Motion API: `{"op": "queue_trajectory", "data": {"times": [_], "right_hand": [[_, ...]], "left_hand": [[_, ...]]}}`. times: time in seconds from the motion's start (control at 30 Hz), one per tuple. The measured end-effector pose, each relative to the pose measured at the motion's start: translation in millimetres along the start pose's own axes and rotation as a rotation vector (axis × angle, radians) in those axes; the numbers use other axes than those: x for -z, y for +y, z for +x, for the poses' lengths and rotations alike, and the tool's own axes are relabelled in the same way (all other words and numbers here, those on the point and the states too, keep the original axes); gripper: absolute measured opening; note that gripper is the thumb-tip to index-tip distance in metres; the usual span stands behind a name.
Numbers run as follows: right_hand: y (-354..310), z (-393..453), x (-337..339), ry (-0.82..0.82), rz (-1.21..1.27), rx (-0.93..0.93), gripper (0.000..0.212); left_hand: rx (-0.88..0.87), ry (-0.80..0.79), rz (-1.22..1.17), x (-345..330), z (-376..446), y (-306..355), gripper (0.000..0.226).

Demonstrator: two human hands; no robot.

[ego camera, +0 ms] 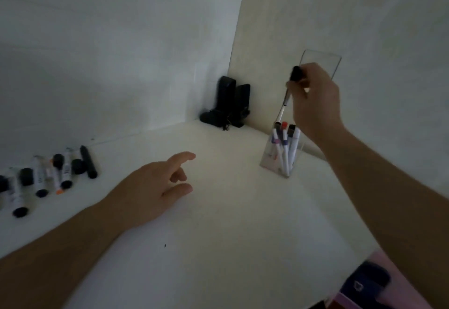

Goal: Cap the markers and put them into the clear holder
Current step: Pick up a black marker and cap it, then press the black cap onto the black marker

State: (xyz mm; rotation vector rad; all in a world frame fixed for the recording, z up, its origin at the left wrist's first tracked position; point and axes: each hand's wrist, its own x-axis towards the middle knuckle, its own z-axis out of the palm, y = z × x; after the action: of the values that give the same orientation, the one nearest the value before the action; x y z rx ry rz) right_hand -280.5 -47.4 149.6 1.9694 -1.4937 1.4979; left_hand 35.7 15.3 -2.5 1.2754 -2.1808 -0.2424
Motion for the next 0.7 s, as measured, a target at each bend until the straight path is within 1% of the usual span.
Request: {"op": "queue_trajectory", "data": {"times": [0.07,0.1,0.2,0.23,0.3,0.4,0.43,0.57,0.63,0.7], "right_hand": [[21,5,9,-0.021,-0.054,-0.068,0.013],[28,4,9,-0.06,-0.073,-0.105,0.015],[42,-7,0,-0.241,-0.092,-0.179,0.033],[45,-11,-5,-0.299,-0.125,-0.19,0.034],[51,-19,-14,-0.368,-0.224,-0.176,0.028],[58,-26,-21,-0.359,-0.343,-0.129,0.014],[59,-28,-22,-0.369,-0.377,-0.107,0.015],[58,-30,-22,-0.439,-0.47,-0.059,0.03],[52,-30,-20,-0.39,-0.48,0.027,0.032],[44,-35,-22,-0.283,-0.473,0.139,0.036]], "left_hand": [[0.003,-0.008,0.003,1,-2,0,0.054],[0.002,-0.019,0.015,1,-2,0,0.052],[0.004,-0.051,0.049,1,-5,0,0.047],[0.003,-0.051,0.048,2,-6,-1,0.045],[0.001,-0.043,0.042,2,-7,-3,0.041],[0.001,-0.018,0.047,2,-7,-8,0.031],[0.004,-0.015,0.052,2,-7,-10,0.03],[-0.038,0.014,0.099,-2,-7,-19,0.027],[-0.052,0.027,0.115,-3,-7,-22,0.024],[-0.085,0.068,0.138,-3,-5,-23,0.022]]}}
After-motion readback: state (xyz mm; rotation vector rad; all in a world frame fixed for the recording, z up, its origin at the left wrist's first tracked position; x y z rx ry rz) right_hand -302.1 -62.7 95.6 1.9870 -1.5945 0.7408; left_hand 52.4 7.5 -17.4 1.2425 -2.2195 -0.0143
